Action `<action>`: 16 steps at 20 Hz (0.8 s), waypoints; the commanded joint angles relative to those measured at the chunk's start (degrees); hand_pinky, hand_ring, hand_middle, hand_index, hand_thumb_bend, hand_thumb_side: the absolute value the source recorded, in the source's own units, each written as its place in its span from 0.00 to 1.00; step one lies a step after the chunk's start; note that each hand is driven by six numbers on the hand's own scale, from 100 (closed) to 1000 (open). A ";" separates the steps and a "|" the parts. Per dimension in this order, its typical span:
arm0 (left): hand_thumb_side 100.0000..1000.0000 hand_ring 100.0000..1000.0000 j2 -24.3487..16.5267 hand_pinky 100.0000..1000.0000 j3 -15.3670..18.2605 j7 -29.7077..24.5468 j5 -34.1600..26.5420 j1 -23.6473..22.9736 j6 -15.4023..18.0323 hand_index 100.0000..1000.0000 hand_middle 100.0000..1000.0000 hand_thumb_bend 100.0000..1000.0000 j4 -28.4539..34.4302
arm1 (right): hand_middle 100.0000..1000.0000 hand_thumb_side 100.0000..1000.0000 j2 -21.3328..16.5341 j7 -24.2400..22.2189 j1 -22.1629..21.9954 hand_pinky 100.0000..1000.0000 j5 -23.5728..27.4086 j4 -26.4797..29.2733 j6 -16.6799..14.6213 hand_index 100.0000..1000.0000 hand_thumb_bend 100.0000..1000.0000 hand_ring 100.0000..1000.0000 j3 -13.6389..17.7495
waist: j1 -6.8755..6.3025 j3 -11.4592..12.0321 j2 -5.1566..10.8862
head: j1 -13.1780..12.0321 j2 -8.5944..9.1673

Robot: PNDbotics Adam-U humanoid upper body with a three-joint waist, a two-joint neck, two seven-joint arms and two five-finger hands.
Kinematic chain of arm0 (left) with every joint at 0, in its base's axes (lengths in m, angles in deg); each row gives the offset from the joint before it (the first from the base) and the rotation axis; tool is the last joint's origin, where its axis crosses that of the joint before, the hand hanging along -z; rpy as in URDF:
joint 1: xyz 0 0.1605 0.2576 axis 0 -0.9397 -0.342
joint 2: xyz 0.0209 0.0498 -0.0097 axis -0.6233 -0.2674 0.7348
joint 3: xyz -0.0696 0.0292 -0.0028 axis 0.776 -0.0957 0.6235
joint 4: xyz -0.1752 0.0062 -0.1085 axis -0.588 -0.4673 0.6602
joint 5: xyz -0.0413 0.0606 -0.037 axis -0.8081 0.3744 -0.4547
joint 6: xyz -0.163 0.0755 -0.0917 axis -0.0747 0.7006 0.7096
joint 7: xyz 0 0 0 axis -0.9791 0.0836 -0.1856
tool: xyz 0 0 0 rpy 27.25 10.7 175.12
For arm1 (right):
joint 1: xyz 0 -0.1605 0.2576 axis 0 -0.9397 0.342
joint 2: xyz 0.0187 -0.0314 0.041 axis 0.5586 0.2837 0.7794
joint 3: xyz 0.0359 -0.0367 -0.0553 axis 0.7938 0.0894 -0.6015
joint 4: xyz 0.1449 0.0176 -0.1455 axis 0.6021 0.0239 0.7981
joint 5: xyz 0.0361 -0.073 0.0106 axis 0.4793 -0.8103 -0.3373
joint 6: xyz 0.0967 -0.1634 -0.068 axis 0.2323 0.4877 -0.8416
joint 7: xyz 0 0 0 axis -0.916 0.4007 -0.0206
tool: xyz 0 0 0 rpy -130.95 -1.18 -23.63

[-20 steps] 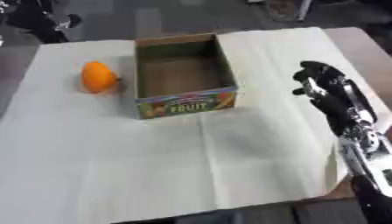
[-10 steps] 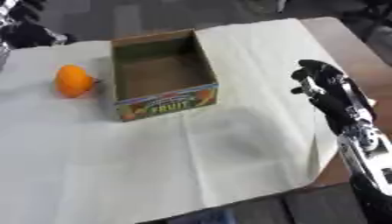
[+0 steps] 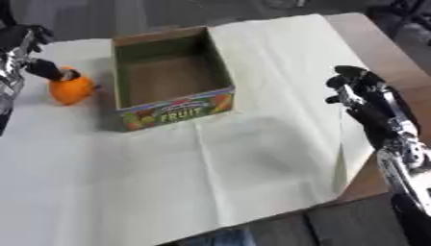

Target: Pick up objects on the table and place them in the box.

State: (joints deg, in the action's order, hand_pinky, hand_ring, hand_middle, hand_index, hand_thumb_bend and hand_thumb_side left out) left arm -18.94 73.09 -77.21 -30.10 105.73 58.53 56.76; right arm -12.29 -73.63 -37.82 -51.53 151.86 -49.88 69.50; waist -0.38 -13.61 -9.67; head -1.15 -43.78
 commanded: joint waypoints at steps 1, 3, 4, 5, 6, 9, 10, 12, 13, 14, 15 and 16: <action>0.07 0.68 -0.01 0.72 3.27 -1.75 7.74 1.21 1.65 0.83 0.67 0.68 -0.42 | 0.59 0.30 -1.16 -0.01 0.97 0.58 0.11 1.03 -0.10 0.77 0.00 0.75 0.41 | 0.08 0.23 0.62 | -0.68 -0.23; 0.07 0.68 0.20 0.72 3.97 -2.47 9.29 1.19 1.96 0.83 0.67 0.68 -0.38 | 0.59 0.30 -1.14 -0.01 0.97 0.58 0.13 1.04 -0.10 0.77 0.00 0.75 0.42 | 0.10 0.29 0.60 | -0.78 -0.24; 0.07 0.68 0.25 0.72 4.18 -2.68 9.71 1.18 2.04 0.83 0.67 0.68 -0.32 | 0.59 0.30 -1.14 -0.01 0.97 0.58 0.13 1.04 -0.10 0.77 0.00 0.75 0.42 | 0.10 0.31 0.60 | -0.80 -0.24; 0.07 0.68 0.29 0.72 4.33 -2.83 10.00 1.18 2.09 0.83 0.67 0.68 -0.28 | 0.59 0.30 -1.14 -0.01 0.97 0.58 0.13 1.04 -0.10 0.77 0.00 0.75 0.42 | 0.10 0.31 0.60 | -0.81 -0.25; 0.08 0.67 0.45 0.71 4.28 -3.01 10.19 1.04 2.22 0.83 0.66 0.68 -0.38 | 0.59 0.30 -1.14 -0.02 1.02 0.58 0.13 1.06 -0.10 0.77 0.00 0.75 0.41 | 0.12 0.40 0.54 | -1.35 -0.27; 0.08 0.66 1.39 0.71 3.06 -5.11 9.85 0.14 4.25 0.83 0.66 0.66 -2.92 | 0.59 0.30 -1.11 -0.10 1.10 0.58 0.13 1.07 -0.10 0.77 0.00 0.75 0.37 | 0.25 0.84 0.54 | -2.83 -0.33; 0.08 0.66 1.48 0.71 2.84 -6.04 9.55 0.09 5.02 0.83 0.66 0.66 -3.64 | 0.59 0.30 -1.10 -0.11 1.10 0.58 0.13 1.07 -0.09 0.77 0.00 0.75 0.37 | 0.27 0.92 0.55 | -2.90 -0.33; 0.09 0.67 1.58 0.70 2.22 -7.90 9.12 0.05 6.60 0.83 0.68 0.68 -5.32 | 0.59 0.30 -1.09 -0.13 1.10 0.58 0.12 1.06 -0.09 0.77 0.00 0.75 0.37 | 0.32 1.07 0.61 | -2.91 -0.34; 0.09 0.67 1.56 0.70 1.91 -8.87 9.23 0.08 7.28 0.83 0.68 0.68 -6.22 | 0.59 0.30 -1.08 -0.14 1.09 0.58 0.12 1.06 -0.09 0.77 0.00 0.75 0.38 | 0.34 1.14 0.66 | -2.88 -0.34; 0.09 0.67 1.50 0.70 1.77 -9.85 9.46 0.18 7.79 0.83 0.68 0.68 -6.84 | 0.59 0.30 -1.07 -0.14 1.08 0.58 0.12 1.05 -0.09 0.77 0.00 0.75 0.38 | 0.36 1.20 0.70 | -2.84 -0.34; 0.09 0.67 1.46 0.69 1.65 -10.85 9.84 0.22 8.18 0.83 0.68 0.68 -7.35 | 0.59 0.30 -1.06 -0.15 1.08 0.58 0.13 1.05 -0.10 0.77 0.00 0.75 0.38 | 0.40 1.28 0.75 | -2.81 -0.34; 0.08 0.65 1.45 0.68 1.62 -11.87 10.21 0.25 8.51 0.82 0.67 0.68 -7.69 | 0.59 0.30 -1.05 -0.16 1.07 0.58 0.14 1.05 -0.10 0.77 0.00 0.75 0.38 | 0.43 1.36 0.79 | -2.78 -0.34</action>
State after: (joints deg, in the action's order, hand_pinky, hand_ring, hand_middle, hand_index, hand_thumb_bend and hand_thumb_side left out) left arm -16.83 75.34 -87.61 -20.29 105.64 66.56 50.08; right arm -12.29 -73.65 -37.44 -51.53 151.86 -49.89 69.49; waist -0.20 -12.25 -9.49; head -3.90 -43.78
